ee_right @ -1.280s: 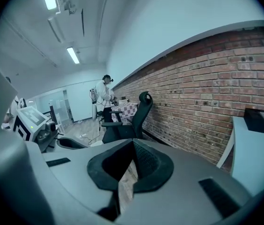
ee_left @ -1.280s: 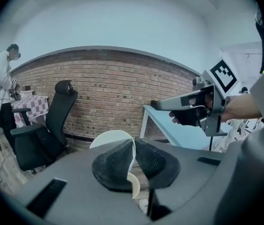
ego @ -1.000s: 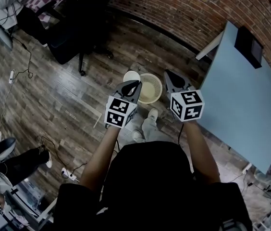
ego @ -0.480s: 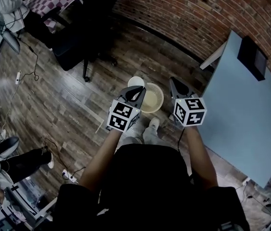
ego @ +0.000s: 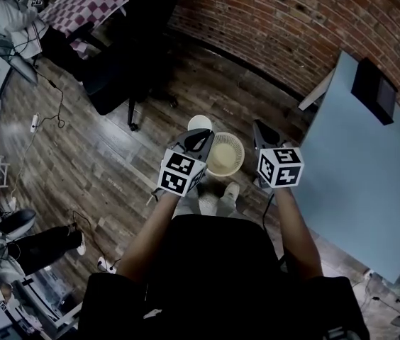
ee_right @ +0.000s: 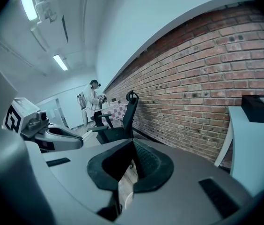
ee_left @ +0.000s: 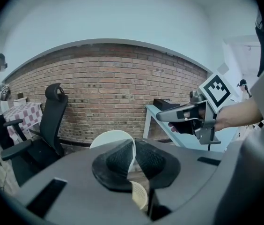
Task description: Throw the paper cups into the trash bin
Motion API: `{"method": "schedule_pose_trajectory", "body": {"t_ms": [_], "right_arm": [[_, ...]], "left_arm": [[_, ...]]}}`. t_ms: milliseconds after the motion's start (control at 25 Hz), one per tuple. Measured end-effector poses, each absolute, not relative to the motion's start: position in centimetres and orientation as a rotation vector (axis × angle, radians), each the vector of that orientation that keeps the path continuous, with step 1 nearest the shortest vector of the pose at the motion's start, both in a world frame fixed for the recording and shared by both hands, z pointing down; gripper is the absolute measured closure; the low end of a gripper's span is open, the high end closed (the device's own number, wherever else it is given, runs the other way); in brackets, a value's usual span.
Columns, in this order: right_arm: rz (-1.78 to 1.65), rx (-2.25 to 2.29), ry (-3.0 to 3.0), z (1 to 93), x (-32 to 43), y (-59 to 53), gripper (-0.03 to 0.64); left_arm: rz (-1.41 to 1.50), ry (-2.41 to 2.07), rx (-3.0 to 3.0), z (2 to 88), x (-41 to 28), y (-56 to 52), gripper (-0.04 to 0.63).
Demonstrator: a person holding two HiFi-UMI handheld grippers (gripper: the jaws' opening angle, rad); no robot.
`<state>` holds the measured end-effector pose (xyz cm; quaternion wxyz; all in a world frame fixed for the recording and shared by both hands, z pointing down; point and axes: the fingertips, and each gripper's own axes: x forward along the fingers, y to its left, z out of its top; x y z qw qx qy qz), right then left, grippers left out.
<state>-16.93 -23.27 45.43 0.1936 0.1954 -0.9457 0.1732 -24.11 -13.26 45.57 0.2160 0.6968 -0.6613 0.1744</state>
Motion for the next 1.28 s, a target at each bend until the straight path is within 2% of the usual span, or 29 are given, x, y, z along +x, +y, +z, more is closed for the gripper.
{"method": "schedule_pose_trajectory", "body": {"t_ms": [720, 1280], "right_arm": [[0.556, 0.853, -2.5, 48.3, -18.9, -22.8, 0.612], [0.685, 1.201, -2.285, 54.1, -17.8, -20.9, 0.612]], "left_arm": [[0.51, -1.51, 2.124, 48.8, -27.5, -15.0, 0.571], [0.662, -1.086, 2.234, 57.2, -27.9, -14.9, 0.571]]}}
